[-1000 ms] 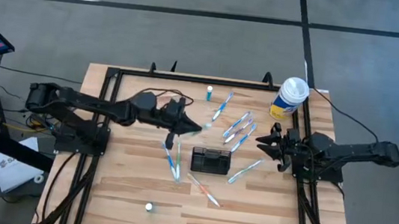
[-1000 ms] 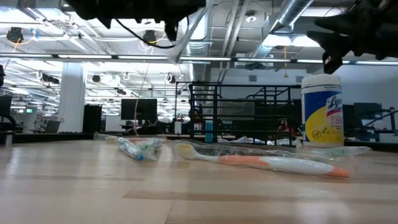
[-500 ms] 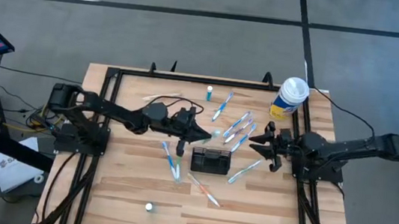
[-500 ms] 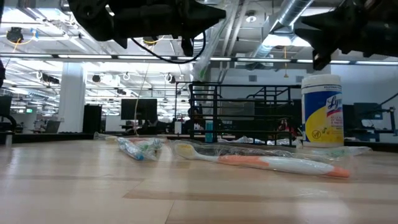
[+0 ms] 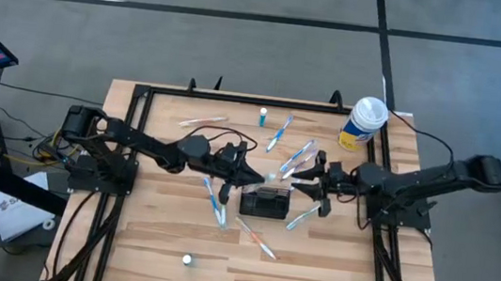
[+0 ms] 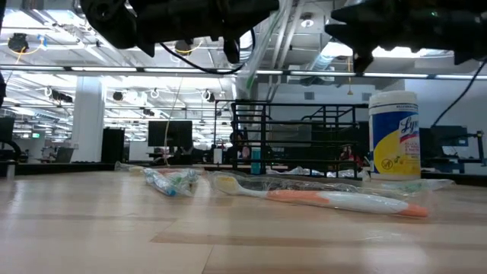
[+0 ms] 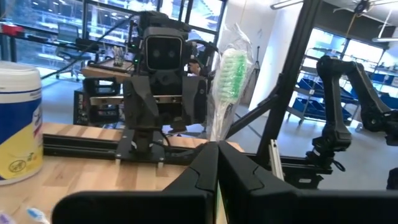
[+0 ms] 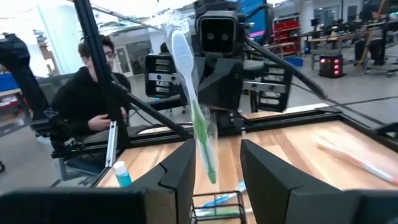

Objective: Pick & Place toothbrushing station
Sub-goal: Put the green toothbrush into the wire organizer

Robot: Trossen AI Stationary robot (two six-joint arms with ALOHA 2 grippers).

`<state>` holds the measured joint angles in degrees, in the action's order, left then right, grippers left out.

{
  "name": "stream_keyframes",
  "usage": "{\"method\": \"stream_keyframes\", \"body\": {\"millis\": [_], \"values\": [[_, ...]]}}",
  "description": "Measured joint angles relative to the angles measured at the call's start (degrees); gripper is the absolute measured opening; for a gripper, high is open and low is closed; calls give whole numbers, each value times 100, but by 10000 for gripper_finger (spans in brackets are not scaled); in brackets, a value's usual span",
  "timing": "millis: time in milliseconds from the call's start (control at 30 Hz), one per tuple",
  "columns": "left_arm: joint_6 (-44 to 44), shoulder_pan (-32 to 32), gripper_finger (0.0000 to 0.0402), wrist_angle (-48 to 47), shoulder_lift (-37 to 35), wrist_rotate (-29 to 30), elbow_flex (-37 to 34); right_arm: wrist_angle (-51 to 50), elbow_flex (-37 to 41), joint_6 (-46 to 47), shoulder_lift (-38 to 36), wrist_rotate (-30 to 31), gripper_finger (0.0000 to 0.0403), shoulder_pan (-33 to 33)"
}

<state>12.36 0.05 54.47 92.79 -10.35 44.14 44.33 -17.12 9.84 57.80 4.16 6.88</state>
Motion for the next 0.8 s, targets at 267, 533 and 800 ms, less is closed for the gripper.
{"method": "stream_keyframes", "body": {"millis": [267, 533, 800], "values": [[-7, -13, 0, 16, 0, 37, 0, -7, -821, -589, 747, -2, 118, 218], [-10, -13, 0, 55, -2, 35, 2, -20, -1303, -594, 1453, 0, 118, 194], [-140, -11, 0, 53, -2, 31, 2, -10, -1507, -596, 1573, -2, 118, 207]]}}
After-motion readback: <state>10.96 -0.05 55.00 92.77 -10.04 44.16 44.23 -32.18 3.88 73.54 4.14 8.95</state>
